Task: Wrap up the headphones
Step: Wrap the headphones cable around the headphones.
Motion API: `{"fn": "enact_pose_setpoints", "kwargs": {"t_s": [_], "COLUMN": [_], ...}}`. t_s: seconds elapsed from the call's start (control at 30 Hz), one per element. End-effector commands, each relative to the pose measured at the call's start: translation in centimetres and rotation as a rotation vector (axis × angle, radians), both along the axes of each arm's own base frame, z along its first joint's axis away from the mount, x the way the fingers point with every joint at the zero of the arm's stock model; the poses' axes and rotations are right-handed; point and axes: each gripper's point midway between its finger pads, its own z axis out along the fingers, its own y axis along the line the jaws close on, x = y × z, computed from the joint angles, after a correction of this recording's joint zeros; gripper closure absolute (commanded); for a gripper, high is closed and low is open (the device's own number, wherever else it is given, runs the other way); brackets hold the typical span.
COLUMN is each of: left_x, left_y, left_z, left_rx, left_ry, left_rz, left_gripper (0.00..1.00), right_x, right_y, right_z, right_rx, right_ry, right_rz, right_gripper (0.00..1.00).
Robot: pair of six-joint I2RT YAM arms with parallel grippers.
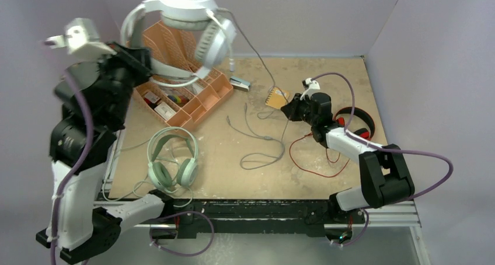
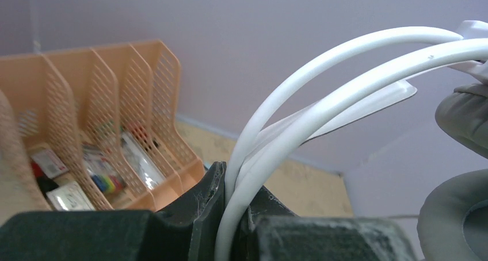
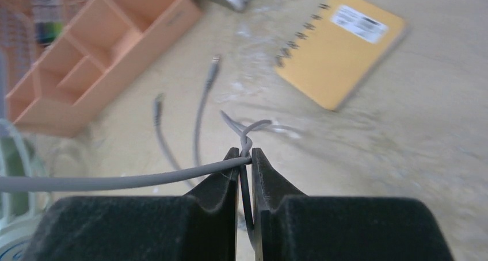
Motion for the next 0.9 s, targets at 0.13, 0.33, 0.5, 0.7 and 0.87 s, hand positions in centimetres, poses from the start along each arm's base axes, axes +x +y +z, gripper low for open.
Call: {"fn": "enact_pose_setpoints", "kwargs": {"t_s": [0.13, 0.33, 0.5, 0.7, 0.87], "left_x": [-8.7, -5.9, -1.0, 2.4, 4.0], "left_y": [12.1, 8.9, 2.9, -0.9, -2.4], "left_z": [8.3, 5.1, 0.4, -2.8, -4.4], "left_rx": [-0.135, -0.104, -0.124, -0.108, -0.062], "left_ry": [-0.254, -0.138, -0.010, 0.079, 0.133], "left_rz": [0.445, 0.337, 0.144, 0.043, 0.009], "left_gripper": [1.00, 1.00, 1.00, 1.00, 1.00], "right_x": [1.6, 1.6, 1.2, -0.5, -1.9], "right_y": [-10.3, -9.9, -7.2, -2.8, -2.8], "right_z": [-4.6, -4.5, -3.7, -2.1, -0.4], "right_rx": [-0.209, -0.243, -0.225, -0.192, -0.187], "right_ry": [0.246, 0.241, 0.196, 0.157, 0.111], "right_rz": [-0.402, -0.335, -0.138, 0.072, 0.081], "right_gripper": [1.00, 0.93, 0.80, 0.58, 0.39]}}
